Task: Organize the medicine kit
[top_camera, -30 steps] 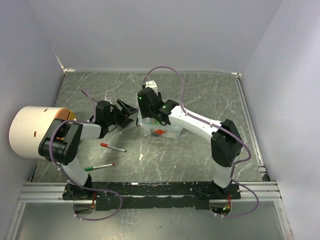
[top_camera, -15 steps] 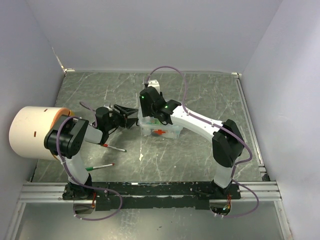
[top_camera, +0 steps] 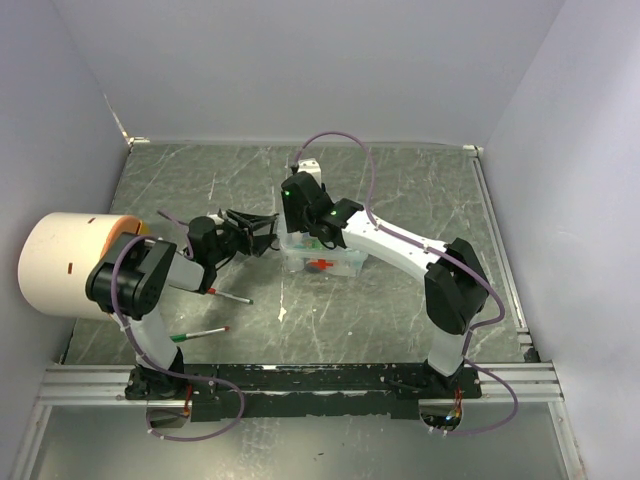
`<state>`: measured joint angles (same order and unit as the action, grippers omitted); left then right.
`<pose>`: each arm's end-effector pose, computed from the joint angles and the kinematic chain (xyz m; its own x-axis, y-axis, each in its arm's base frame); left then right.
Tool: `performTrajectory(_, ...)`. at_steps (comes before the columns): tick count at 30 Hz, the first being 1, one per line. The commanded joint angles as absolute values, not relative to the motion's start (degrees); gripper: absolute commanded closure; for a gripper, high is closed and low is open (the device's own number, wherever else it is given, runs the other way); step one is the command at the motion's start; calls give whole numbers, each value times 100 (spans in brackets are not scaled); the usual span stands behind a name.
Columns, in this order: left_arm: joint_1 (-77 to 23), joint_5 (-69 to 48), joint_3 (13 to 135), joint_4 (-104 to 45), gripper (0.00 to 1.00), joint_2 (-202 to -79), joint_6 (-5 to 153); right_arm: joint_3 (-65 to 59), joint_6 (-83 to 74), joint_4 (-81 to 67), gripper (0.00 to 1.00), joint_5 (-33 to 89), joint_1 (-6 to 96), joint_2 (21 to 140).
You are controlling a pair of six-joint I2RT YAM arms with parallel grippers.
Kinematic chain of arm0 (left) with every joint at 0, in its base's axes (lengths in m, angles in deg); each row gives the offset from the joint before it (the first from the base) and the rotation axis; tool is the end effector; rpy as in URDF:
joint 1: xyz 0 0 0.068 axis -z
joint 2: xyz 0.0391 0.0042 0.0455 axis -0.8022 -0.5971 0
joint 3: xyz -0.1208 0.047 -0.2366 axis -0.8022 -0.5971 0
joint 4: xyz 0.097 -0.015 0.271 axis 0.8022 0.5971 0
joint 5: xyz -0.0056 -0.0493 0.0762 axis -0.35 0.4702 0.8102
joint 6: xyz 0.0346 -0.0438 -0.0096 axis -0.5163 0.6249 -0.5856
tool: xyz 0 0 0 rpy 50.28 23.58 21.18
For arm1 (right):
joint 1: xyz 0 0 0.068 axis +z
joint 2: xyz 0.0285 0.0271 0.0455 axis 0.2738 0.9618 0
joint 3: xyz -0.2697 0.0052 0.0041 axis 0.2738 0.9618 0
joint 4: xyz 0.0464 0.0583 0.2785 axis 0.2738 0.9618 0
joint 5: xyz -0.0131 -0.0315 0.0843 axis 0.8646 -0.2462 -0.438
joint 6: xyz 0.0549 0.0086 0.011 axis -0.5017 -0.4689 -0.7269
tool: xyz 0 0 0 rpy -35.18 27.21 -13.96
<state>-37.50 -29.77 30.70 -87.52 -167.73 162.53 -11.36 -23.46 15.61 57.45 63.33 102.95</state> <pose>0.2996 -0.1040 0.0964 -0.6208 -0.7315 0.2822 -0.3445 -0.0688 -0.9363 0.3089 0.3149 0.2545 -0.6357 -0.0980 -0.7657 -0.2564 0.9624 0.0897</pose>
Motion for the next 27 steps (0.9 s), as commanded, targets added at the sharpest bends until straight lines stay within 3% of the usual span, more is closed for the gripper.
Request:
performTrajectory(1,-3674,-3440,3256,-9298,32,-16309,16173,-808,-2528,2279,48,5391,6315,10639)
performTrajectory(6,-3623,-3540,3333,-8636,31,-15905,15709,-804,-2548,2260,48,5350,6307,10672)
performTrajectory(12,-3465,-3309,3596,-6586,29,-15260,14516,-754,-2590,2197,48,5340,6283,10653)
performTrajectory(20,-3138,-2671,3864,-4905,30,-14447,13653,-668,-2669,2121,49,5240,6233,10611)
performTrajectory(27,-2876,-2127,4242,-3830,38,-14262,12863,-615,-2738,2051,50,5169,6192,10593)
